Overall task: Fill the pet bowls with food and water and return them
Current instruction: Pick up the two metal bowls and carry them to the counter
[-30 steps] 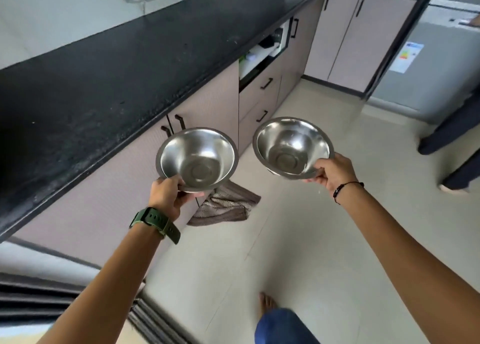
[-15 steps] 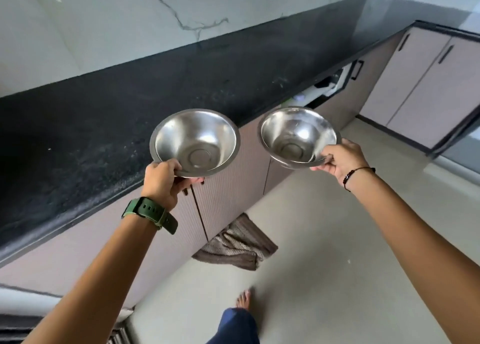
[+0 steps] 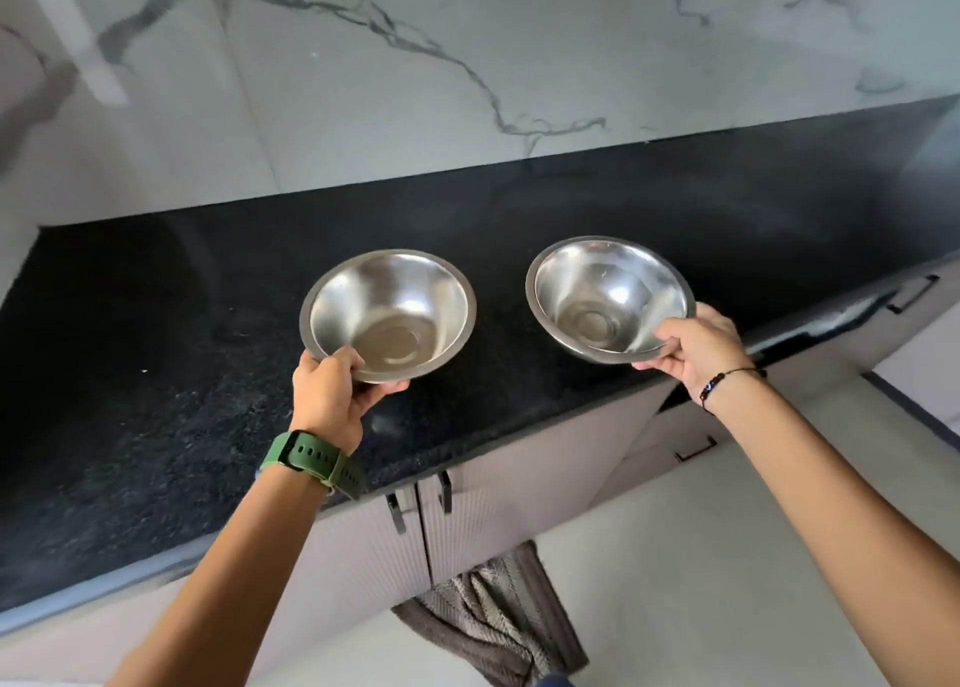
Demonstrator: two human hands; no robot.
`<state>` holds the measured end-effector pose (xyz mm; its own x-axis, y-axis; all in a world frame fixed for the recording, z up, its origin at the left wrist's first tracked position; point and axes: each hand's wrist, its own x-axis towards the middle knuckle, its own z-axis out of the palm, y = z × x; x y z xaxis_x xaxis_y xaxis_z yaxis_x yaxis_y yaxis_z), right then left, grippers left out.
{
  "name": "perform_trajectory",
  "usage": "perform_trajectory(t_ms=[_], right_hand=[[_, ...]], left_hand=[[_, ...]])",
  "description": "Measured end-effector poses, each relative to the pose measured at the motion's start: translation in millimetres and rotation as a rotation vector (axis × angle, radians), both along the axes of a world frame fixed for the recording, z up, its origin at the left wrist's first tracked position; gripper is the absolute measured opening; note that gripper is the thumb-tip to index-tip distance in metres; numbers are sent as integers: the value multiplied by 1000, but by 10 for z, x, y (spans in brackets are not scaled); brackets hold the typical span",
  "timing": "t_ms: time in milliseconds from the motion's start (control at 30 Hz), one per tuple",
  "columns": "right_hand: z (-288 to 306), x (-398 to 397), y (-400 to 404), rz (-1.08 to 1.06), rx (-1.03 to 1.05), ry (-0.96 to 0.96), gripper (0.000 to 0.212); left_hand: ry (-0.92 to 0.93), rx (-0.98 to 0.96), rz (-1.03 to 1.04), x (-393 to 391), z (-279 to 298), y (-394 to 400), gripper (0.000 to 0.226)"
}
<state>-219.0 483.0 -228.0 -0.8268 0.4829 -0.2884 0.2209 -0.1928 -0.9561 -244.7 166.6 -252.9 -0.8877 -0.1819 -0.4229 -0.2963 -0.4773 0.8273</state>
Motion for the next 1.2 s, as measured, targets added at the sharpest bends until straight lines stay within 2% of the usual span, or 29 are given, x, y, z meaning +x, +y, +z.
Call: perform_trajectory(t_ms=[300,500,767,933,1200], right_hand=[[-194,-1483,-206,253,-99,-37,33],[-138,-2109,-444,412,-113,-36,33],[-183,-2396,-680,471,-116,-60,33],[-209,-2481,-812,500,-115,-67,31],[-354,-2502,-923,455,-103,-74,30]], left_hand=[[-31,-48,283,-613,-39,-178,43],[-19,-75,452,-949,4,-253,32],[-51,-23,500,-1133,-63,-352,27],[-93,-21,493,-1181,-161,-418,44],[-75,-31,478,-1250,-198,-476,45]])
